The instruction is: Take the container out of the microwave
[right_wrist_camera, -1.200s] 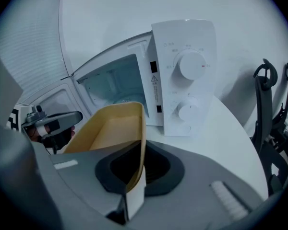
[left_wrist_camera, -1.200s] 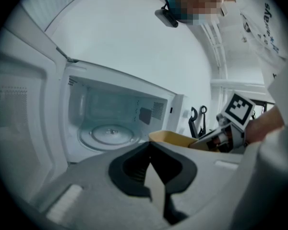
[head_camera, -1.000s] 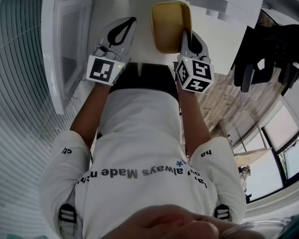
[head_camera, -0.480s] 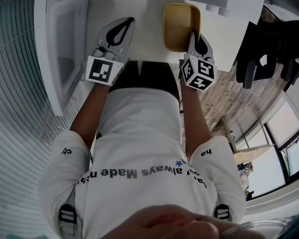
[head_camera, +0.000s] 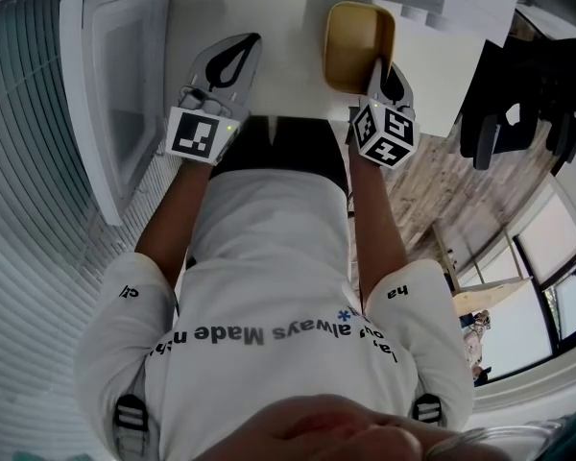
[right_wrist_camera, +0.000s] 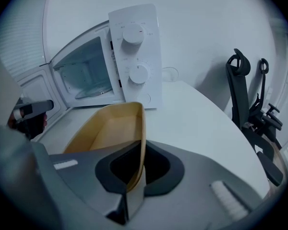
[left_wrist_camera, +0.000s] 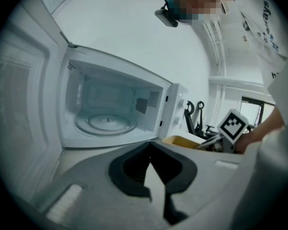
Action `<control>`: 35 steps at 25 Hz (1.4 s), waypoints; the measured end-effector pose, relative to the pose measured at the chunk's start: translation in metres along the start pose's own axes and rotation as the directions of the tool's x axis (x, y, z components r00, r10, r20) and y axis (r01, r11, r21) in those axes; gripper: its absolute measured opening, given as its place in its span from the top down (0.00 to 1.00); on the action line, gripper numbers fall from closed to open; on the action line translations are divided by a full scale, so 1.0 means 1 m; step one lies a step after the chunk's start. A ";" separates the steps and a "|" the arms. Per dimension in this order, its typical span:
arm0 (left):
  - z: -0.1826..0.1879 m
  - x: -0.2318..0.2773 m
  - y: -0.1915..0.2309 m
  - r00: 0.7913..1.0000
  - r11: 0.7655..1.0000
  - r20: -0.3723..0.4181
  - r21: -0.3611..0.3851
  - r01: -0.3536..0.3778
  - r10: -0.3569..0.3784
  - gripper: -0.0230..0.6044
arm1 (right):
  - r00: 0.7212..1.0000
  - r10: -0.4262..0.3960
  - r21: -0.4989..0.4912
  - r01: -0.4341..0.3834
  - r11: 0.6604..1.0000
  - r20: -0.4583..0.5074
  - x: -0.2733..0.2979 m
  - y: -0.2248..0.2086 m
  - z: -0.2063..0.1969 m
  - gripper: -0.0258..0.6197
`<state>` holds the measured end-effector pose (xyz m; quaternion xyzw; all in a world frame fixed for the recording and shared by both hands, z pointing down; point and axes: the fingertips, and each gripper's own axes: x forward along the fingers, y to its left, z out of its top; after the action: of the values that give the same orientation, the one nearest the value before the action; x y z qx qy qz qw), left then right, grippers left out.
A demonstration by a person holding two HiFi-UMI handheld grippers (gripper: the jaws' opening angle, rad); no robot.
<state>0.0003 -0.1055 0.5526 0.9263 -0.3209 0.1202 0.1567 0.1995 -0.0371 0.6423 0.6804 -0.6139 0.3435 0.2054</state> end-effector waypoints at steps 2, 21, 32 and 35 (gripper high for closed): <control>-0.001 0.000 0.000 1.000 1.000 -0.001 -0.004 0.001 -0.001 0.96 | 1.000 -0.003 0.009 0.003 1.000 -0.001 0.002 -0.001 -0.003 0.95; 0.017 -0.004 -0.009 1.000 1.000 0.008 0.000 0.015 -0.015 0.96 | 0.999 0.012 -0.023 -0.011 1.000 0.039 -0.013 0.002 0.018 0.85; 0.078 -0.017 -0.024 0.998 0.999 0.050 0.012 0.046 -0.046 0.96 | 0.972 0.172 -0.263 -0.126 0.957 0.161 -0.077 0.050 0.111 0.87; 0.101 -0.027 -0.028 0.997 0.999 0.067 0.015 0.043 -0.044 0.96 | 0.955 0.227 -0.304 -0.162 0.939 0.192 -0.103 0.069 0.138 0.87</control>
<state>0.0098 -0.1067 0.4453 0.9376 -0.3050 0.0876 0.1421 0.1604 -0.0738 0.4646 0.6136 -0.7407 0.1912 0.1957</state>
